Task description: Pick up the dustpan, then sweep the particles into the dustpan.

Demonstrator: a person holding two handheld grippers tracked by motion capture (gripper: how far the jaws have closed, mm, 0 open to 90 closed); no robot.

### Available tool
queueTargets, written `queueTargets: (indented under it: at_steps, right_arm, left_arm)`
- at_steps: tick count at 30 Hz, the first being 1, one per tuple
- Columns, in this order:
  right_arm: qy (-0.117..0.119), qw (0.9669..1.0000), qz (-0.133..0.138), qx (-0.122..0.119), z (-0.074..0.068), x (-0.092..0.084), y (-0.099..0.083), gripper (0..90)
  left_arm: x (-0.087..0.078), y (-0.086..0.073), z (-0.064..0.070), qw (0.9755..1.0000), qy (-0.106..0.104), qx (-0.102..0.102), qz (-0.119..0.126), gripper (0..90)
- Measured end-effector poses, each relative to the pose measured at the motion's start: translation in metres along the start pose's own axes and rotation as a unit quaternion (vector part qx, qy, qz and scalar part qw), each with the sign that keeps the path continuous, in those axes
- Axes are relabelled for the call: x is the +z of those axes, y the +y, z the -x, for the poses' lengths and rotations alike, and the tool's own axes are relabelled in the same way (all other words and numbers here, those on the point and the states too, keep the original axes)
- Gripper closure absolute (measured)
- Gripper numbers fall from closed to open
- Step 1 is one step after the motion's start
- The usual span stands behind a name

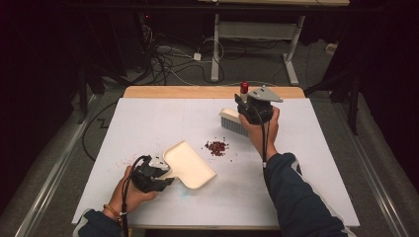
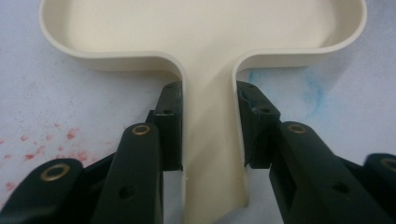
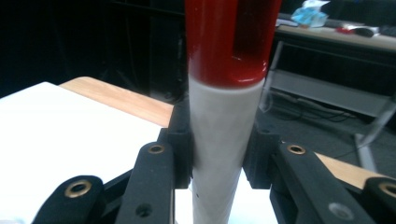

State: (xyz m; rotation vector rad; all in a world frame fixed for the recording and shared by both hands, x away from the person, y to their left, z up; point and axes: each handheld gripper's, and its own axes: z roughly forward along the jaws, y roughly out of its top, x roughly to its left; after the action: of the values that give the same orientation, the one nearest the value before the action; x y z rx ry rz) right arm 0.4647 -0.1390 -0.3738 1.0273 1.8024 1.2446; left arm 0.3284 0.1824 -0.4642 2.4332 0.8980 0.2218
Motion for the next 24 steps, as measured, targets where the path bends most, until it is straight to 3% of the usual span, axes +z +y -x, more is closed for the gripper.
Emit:
queueTargets:
  at_steps: [2,9,16,24]
  right_arm:
    - [0.008,1.0,0.004,0.004,-0.006,-0.001,-0.002,69.8]
    - [0.029,0.9993,-0.002,-0.021,-0.023,-0.004,-0.005,69.8]
    - [0.042,0.9983,-0.011,-0.039,-0.027,-0.003,-0.004,69.8]
    - [0.045,0.9984,-0.01,-0.033,-0.025,-0.004,-0.004,69.7]
  left_arm:
    - [0.0,0.0,0.001,1.0,-0.001,0.002,-0.002,64.0]
    - [0.002,-0.001,0.002,1.0,-0.003,0.001,-0.004,64.0]
    - [0.002,-0.003,0.004,1.0,-0.004,-0.001,-0.004,64.0]
    - [0.002,-0.003,0.004,1.0,-0.005,0.0,-0.006,64.0]
